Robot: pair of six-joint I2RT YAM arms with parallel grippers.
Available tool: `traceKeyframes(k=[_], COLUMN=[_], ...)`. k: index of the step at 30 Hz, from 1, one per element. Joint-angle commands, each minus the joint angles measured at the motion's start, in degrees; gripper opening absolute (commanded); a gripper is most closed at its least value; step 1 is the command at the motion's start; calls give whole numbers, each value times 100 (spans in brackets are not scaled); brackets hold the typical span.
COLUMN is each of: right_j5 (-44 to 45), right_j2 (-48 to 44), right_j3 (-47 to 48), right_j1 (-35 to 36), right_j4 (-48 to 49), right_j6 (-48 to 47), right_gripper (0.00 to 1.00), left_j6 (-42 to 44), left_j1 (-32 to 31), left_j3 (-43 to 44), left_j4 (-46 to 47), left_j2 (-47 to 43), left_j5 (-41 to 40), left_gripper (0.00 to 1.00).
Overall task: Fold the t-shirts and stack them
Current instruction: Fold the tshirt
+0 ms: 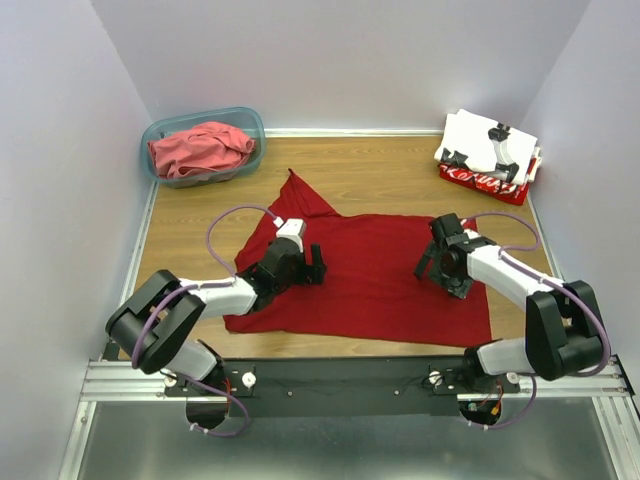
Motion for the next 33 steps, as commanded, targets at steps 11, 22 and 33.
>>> traceKeyframes(k=[11, 22, 33], right_j5=[530, 628, 496], right_j2=[210, 1352, 2451], right_j3=[1487, 2852, 3555], right_j1=[-38, -1418, -1884], right_j4=[-1370, -818, 52], right_j6=[-233, -1524, -2027], right_gripper=[98, 96, 77], left_j6=[472, 981, 1052], left_j1=[50, 1016, 1193], left_j3=[2217, 4040, 4683], left_j4=[-2137, -2746, -3159], left_j2=[297, 1097, 1986], left_j5=[-413, 306, 641], left_gripper=[96, 95, 88])
